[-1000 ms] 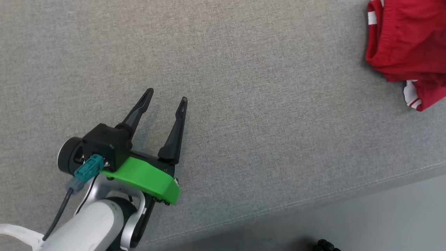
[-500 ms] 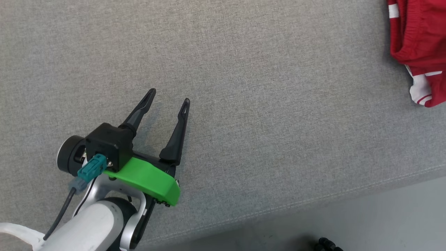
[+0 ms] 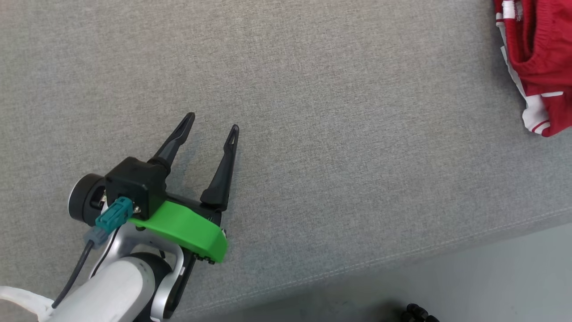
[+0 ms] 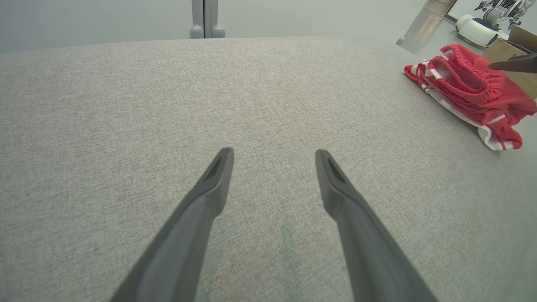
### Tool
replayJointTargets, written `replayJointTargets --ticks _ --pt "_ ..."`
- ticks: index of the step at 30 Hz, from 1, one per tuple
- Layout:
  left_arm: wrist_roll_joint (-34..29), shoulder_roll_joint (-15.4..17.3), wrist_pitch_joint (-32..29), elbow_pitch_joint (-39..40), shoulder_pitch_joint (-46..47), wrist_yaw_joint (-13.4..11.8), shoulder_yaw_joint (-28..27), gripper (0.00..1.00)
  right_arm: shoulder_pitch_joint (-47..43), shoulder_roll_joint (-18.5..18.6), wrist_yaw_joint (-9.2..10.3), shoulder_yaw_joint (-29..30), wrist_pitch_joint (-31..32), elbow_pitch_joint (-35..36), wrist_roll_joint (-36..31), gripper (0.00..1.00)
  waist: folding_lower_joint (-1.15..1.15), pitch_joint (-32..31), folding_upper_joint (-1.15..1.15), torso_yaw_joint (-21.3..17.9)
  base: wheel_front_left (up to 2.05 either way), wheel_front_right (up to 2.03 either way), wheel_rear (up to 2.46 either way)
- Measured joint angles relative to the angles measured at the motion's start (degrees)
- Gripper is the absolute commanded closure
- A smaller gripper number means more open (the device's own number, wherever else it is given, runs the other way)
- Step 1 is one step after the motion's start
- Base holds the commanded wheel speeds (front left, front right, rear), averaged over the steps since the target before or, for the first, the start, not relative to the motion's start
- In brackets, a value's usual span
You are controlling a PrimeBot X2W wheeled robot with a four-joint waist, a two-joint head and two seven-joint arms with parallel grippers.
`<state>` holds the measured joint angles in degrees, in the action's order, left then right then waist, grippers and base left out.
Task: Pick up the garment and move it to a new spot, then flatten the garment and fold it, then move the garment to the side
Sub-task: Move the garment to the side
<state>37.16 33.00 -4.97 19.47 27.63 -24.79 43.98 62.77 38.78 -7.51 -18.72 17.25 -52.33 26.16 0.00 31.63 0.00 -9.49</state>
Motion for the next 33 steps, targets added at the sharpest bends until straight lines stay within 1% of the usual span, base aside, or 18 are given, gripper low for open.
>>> replayJointTargets --ticks 2,7,11,15,16,21,23,26,28,33 --pt "0.00 0.04 0.00 -0.05 -0.01 -0.18 -0.02 0.00 -0.55 0.58 0.00 -0.20 -1.92 -0.83 0.46 0.00 0.00 -0.13 0.00 -0.27 0.00 0.00 0.00" --pt "0.13 0.13 0.23 -0.53 -0.07 -0.19 -0.26 0.00 -0.21 0.15 0.00 -0.45 -4.98 -1.22 2.52 0.00 0.00 -0.86 0.00 -0.84 0.00 0.00 0.00" --pt "1.21 -0.14 1.43 -1.52 -0.26 -0.08 -0.92 0.00 1.11 -0.66 0.00 -2.75 -6.78 1.07 4.74 0.00 0.00 -2.35 0.00 -1.29 0.00 0.00 0.00" --pt "2.72 -0.77 3.50 -3.38 -0.43 1.18 -2.15 0.00 1.87 -1.37 0.00 -6.73 -8.25 5.24 6.79 0.00 0.00 -4.48 0.00 -1.50 0.00 0.00 0.00" --pt "3.54 -1.04 4.66 -4.52 -0.60 2.11 -2.80 0.00 2.00 -1.56 0.00 -8.40 -8.90 7.14 8.08 0.00 0.00 -5.69 0.00 -1.46 0.00 0.00 0.00" --pt "5.88 -1.76 8.29 -8.32 -1.54 3.45 -4.99 0.00 1.90 -2.26 0.00 -11.17 -11.32 9.67 9.18 0.00 0.00 -9.06 0.00 -0.88 0.00 0.00 0.00" --pt "5.90 -1.72 9.34 -10.31 -2.32 3.53 -5.25 0.00 1.24 -3.01 0.00 -11.35 -12.59 9.72 8.95 0.00 0.00 -10.49 0.00 -0.47 0.00 0.00 0.00" --pt "7.10 -2.78 11.09 -12.48 -3.80 3.59 -5.99 0.00 -1.05 -5.02 0.00 -11.18 -14.24 9.47 9.18 0.00 0.00 -12.72 0.00 0.32 0.00 0.00 0.00" --pt "7.82 -3.41 12.18 -13.82 -4.73 3.65 -6.38 0.00 -3.02 -6.27 0.00 -10.46 -15.51 9.36 9.73 0.00 0.00 -14.26 0.00 0.97 0.00 0.00 0.00" --pt "9.09 -3.81 14.82 -16.91 -7.38 3.14 -7.54 0.00 -8.56 -8.79 0.00 -9.10 -18.96 9.88 10.10 0.00 0.00 -18.13 0.00 2.83 0.00 0.00 0.00"
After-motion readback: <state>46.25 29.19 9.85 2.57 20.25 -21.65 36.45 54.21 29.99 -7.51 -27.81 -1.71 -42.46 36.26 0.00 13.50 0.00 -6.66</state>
